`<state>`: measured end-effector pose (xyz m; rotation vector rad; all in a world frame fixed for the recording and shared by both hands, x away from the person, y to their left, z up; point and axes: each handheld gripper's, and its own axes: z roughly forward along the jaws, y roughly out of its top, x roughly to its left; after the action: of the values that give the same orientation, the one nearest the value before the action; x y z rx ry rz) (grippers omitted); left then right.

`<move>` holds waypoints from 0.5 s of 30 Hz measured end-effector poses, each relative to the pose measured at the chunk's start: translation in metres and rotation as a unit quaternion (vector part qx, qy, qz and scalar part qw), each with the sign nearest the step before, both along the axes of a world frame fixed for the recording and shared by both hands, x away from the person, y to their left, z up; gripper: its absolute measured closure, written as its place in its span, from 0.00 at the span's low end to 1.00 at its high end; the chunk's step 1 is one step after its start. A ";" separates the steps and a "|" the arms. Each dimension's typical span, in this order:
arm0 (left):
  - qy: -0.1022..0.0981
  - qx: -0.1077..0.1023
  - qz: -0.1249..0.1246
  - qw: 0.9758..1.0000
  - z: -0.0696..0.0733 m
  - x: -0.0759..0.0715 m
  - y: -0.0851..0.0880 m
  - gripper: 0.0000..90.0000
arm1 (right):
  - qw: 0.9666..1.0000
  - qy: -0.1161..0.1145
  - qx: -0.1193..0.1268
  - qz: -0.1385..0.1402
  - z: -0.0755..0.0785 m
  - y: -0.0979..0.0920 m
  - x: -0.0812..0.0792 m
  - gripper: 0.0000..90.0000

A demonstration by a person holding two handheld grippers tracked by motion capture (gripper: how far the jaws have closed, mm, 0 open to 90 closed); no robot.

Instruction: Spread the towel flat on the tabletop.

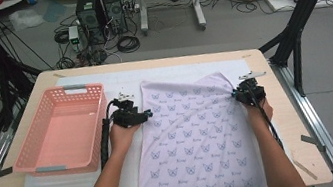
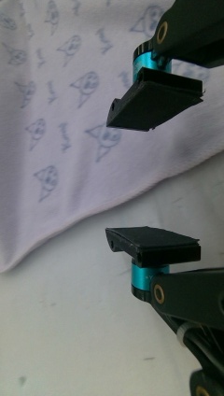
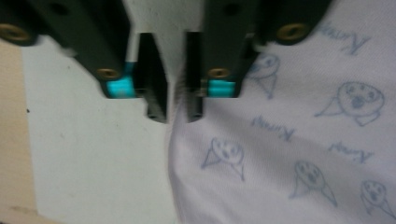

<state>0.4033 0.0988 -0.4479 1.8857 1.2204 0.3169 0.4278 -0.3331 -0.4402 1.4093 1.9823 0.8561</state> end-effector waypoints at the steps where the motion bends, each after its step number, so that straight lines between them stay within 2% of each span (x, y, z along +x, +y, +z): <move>1: -0.008 0.007 -0.006 1.000 0.000 -0.003 -0.001 0.45 | 1.000 0.000 0.013 0.006 0.002 -0.002 -0.002 0.72; 2: -0.012 0.004 -0.007 1.000 -0.001 -0.006 -0.001 0.49 | 1.000 -0.002 0.015 0.007 0.004 -0.003 -0.004 0.69; 3: -0.019 0.011 -0.012 1.000 -0.002 -0.009 -0.003 0.59 | 1.000 -0.002 0.017 0.007 0.007 -0.005 -0.007 0.68; 4: -0.036 0.034 -0.012 0.999 -0.003 -0.013 -0.006 0.62 | 1.000 -0.005 0.021 0.009 0.009 -0.006 -0.010 0.68; 5: -0.049 0.055 -0.012 0.997 -0.003 -0.015 -0.008 0.74 | 1.000 -0.009 0.022 0.010 0.011 -0.008 -0.014 0.67; 6: -0.042 0.050 -0.012 0.998 -0.002 -0.014 -0.006 0.85 | 1.000 -0.012 0.024 0.011 0.012 -0.010 -0.017 0.67; 7: -0.042 0.055 0.000 0.998 -0.002 -0.013 -0.005 0.97 | 1.000 -0.012 0.026 0.012 0.014 -0.011 -0.021 0.67; 9: -0.059 0.079 0.034 0.995 -0.001 -0.011 -0.003 0.98 | 0.999 -0.012 0.029 0.013 0.015 -0.014 -0.029 0.67; 10: -0.057 0.074 0.053 0.994 -0.002 -0.008 0.002 0.98 | 0.999 -0.013 0.031 0.015 0.016 -0.016 -0.033 0.67; 11: -0.045 0.051 0.069 0.995 -0.003 -0.006 0.008 0.98 | 0.999 -0.013 0.031 0.016 0.016 -0.018 -0.037 0.67; 12: -0.039 0.038 0.074 0.996 -0.004 -0.004 0.011 0.98 | 0.999 -0.012 0.033 0.018 0.017 -0.020 -0.042 0.67; 14: -0.041 0.033 0.066 0.996 -0.003 -0.006 0.010 0.96 | 0.999 -0.009 0.042 0.026 0.016 -0.024 -0.053 0.67; 15: -0.031 0.026 0.059 0.997 -0.003 -0.007 0.010 0.86 | 0.998 -0.007 0.049 0.031 0.016 -0.025 -0.056 0.66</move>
<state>0.3966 0.1091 -0.4510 1.8375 1.2950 0.4731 0.3716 -0.3583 -0.4244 1.3986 2.0069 1.0009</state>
